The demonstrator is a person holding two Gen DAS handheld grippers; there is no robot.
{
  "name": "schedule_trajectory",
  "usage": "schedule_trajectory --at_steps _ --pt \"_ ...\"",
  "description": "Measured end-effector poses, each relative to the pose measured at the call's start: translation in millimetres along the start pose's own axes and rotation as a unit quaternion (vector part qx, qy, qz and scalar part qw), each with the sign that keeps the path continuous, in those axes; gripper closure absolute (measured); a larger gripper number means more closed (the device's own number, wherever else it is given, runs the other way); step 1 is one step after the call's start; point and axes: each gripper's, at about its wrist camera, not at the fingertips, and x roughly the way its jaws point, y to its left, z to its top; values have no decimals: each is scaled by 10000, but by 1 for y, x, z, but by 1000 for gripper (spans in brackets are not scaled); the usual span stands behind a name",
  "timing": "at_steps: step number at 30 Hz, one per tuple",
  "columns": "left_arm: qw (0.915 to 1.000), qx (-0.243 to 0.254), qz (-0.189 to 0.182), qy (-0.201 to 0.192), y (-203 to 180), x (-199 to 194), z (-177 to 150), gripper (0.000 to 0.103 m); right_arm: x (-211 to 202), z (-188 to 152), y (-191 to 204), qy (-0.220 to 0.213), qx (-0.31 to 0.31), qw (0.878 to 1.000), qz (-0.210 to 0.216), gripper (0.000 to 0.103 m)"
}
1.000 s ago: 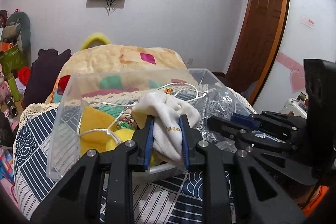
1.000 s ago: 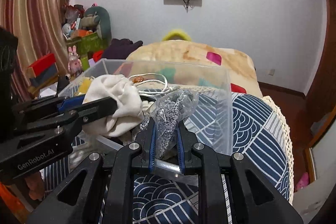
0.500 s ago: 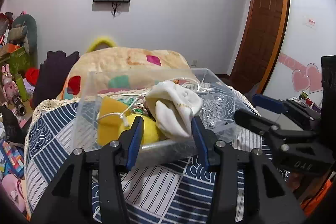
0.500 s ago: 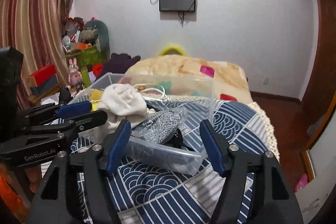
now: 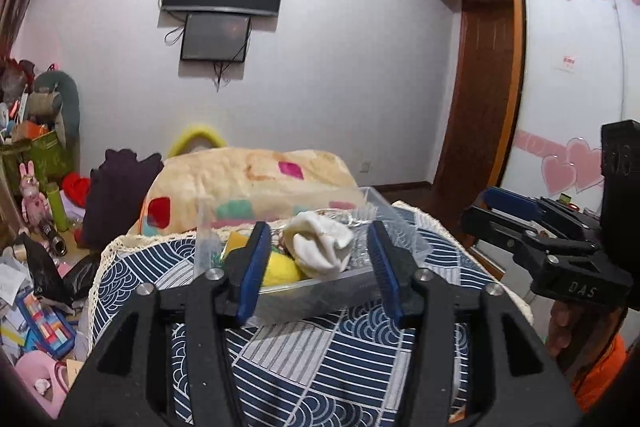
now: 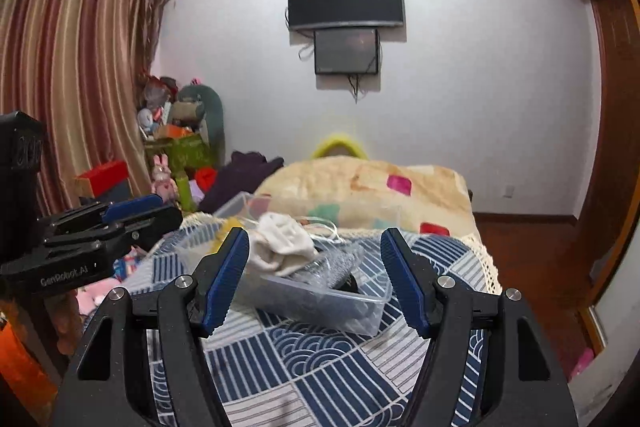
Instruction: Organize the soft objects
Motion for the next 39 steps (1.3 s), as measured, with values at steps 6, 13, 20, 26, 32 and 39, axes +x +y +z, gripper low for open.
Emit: schedule_trajectory --at_steps 6,13,20,26,32,39 --pt "9994 145 96 -286 -10 -23 -1 32 -7 2 12 -227 -11 9997 -30 19" --pt "9981 48 347 -499 -9 -33 -8 4 -10 -6 19 -275 -18 9996 -54 13" --pt "9977 46 432 -521 -7 -33 -11 2 -13 -9 19 -346 37 9993 -108 5" --pt "9972 105 489 -550 -9 -33 -14 1 -15 -13 19 -349 63 9993 -127 4" --pt "9971 115 508 -563 -9 -34 -15 1 -16 -13 19 -353 61 9993 -122 4" --pt "9971 116 505 -563 -9 -34 -15 1 -18 -13 18 -371 58 9992 -105 4"
